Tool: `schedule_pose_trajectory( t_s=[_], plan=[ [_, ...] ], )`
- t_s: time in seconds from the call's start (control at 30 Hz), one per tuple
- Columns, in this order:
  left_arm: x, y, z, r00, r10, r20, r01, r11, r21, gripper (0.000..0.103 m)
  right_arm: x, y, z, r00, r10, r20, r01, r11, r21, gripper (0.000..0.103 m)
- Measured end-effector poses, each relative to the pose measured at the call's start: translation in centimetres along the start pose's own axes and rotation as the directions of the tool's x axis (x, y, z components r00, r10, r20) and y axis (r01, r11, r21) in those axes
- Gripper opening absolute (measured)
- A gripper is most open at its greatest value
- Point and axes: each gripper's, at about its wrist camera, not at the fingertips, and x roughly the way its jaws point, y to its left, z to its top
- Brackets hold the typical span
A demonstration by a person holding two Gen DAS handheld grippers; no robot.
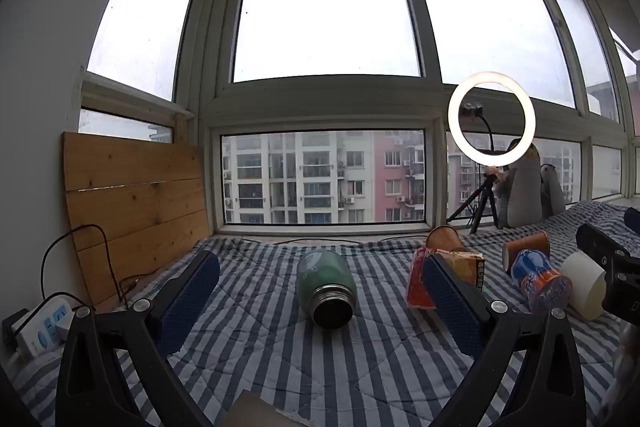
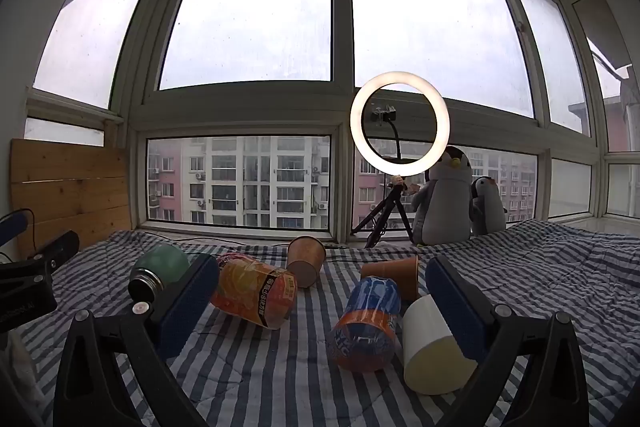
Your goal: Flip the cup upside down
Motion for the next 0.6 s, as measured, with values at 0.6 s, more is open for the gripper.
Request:
schedule_pose_trajectory(
  t_s=[0.6],
  plan=[
    [-0.02,-0.11,-0.13,1.000,0.000,-0.006,0.000,1.000,0.008,0.103,0.07,0.00,-0.14,1.000,0.000,-0.005,0.000,1.000,-0.001,0.102]
  ],
)
